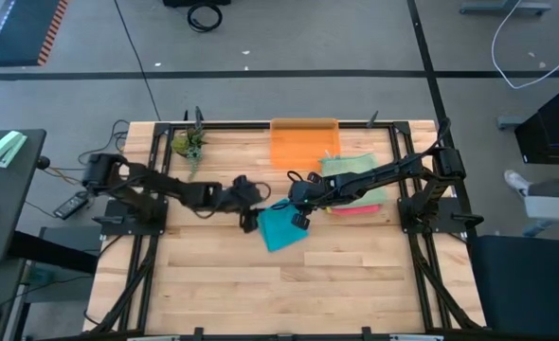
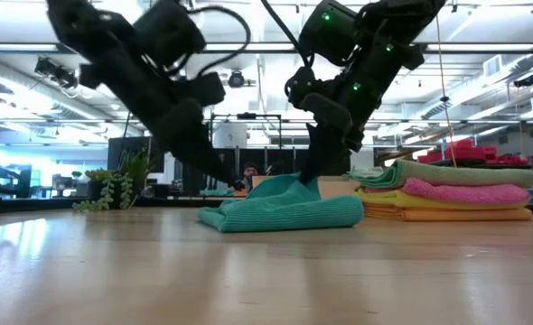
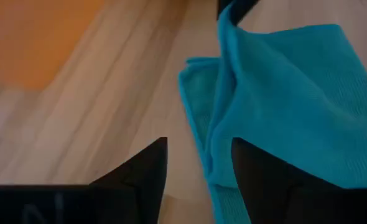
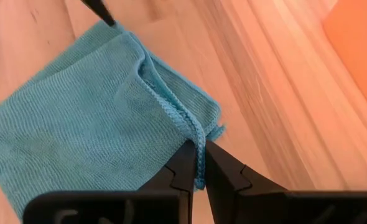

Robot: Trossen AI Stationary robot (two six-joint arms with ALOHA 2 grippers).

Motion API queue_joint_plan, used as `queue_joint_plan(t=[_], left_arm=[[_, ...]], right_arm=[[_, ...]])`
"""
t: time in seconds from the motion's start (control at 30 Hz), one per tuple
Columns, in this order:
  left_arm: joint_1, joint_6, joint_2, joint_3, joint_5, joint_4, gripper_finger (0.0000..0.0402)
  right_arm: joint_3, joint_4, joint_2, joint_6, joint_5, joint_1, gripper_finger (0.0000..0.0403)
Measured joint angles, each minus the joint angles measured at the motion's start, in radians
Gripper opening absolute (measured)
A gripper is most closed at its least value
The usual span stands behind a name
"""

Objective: Fold microfiber towels
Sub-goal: Fold the blue microfiber cloth

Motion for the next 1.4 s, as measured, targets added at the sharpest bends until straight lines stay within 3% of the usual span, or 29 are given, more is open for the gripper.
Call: queue_joint_plan(t=[0.17,0.5,0.97,1.17,1.4], left_arm=[[0.087,-0.007,0.053,0.000,0.225,0.054,0.0193],[0.098,0.003,0.091,0.001,0.319,0.078,0.0167],[0.125,0.008,0.093,0.001,0.316,0.052,0.0067],[0.124,0.020,0.094,0.001,0.316,0.045,0.0064],[0.125,0.019,0.126,0.002,0.316,0.048,0.0086]], right_arm=[[0.000,0.002,0.000,-0.008,0.000,0.000,0.0037],[0.000,-0.004,0.000,-0.015,0.000,-0.002,0.0037],[0.000,-0.004,0.000,-0.010,0.000,-0.002,0.0038],[0.000,-0.004,0.000,-0.014,0.000,-0.002,0.0038],[0.001,-0.004,0.000,-0.015,0.000,-0.002,0.0038]])
